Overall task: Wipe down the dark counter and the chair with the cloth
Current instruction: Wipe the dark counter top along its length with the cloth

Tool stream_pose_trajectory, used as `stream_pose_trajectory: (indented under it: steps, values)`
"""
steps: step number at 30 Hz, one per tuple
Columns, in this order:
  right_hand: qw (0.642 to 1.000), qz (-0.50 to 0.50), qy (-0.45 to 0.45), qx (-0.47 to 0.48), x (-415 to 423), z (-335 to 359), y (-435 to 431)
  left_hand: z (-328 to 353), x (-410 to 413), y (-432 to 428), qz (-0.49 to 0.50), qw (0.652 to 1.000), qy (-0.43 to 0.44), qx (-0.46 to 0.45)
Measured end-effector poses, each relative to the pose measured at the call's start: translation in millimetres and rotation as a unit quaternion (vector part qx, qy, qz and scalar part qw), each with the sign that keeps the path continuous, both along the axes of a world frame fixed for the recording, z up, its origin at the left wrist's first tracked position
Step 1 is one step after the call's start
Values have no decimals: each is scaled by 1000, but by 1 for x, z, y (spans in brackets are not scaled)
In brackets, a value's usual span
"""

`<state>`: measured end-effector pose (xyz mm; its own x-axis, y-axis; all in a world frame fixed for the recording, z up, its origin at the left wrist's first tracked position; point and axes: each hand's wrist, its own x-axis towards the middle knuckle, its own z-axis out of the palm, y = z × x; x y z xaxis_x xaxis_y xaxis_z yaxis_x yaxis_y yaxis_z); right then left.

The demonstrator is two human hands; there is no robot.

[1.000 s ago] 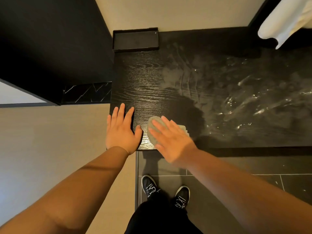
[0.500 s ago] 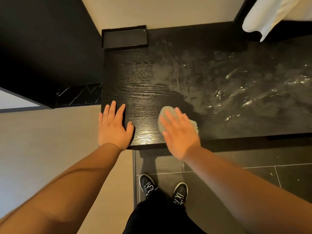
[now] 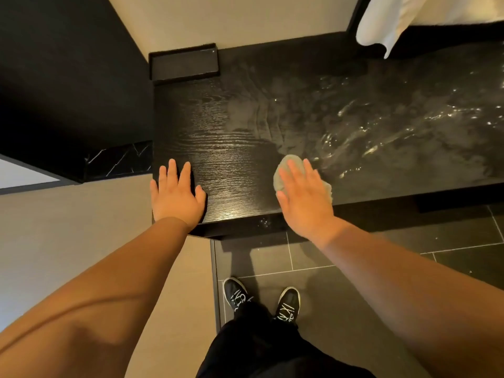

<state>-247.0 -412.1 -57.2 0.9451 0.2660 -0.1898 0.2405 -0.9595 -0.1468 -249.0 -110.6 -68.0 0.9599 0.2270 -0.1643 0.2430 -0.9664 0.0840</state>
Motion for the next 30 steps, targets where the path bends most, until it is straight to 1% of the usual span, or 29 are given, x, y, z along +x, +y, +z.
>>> stream_pose_trajectory:
  steps: [2, 4, 6, 8, 10, 12, 15, 16, 17, 18, 21, 23, 24, 25, 26, 28, 30]
  values:
    - [997, 71, 16, 26, -9, -4, 26, 7, 9, -14, 18, 1000, -5, -25]
    - [991, 126, 23, 44, -8, -7, 38, 9, 20, -31, 4, 999, -15, -48]
    - [983, 173, 22, 54, -1, -10, 31, 5, 27, -44, -22, 998, -15, -50]
    - [980, 197, 2, 35, 8, -15, 4, -1, 29, -48, -17, 998, -22, -50]
    - [987, 157, -32, 10, 21, -17, -29, -5, 28, -46, -12, 998, -29, -48]
    - [996, 87, -25, -6, 31, -16, -45, -8, 28, -44, -13, 999, -29, -41]
    - [999, -23, -32, -7, 37, -13, -20, -8, 30, -46, -15, 999, -30, -37]
    - [998, -50, -37, 1, 37, -12, -5, -8, 30, -46, -14, 999, -32, -36]
    - [998, -54, -37, 13, 37, -12, 10, -8, 30, -46, -14, 999, -33, -35]
    - [999, -30, -31, 22, 36, -13, 24, -8, 30, -45, -15, 999, -34, -35]
    - [992, 116, -13, 38, 38, -18, 51, -10, 31, -45, -14, 999, -31, -35]
    - [981, 185, -8, 53, 47, -22, 46, -10, 31, -45, -13, 999, -31, -33]
    - [978, 200, -13, 55, 53, -23, 36, -10, 31, -44, -13, 999, -31, -35]
    - [979, 196, -23, 45, 59, -24, 23, -10, 31, -44, -13, 999, -31, -37]
    - [985, 168, -35, 32, 66, -24, 9, -10, 31, -44, -13, 999, -31, -38]
    - [996, 67, -53, 17, 79, -23, -17, -10, 31, -44, -13, 999, -33, -39]
    - [999, -22, -46, 7, 86, -20, -23, -11, 32, -44, -12, 999, -34, -39]
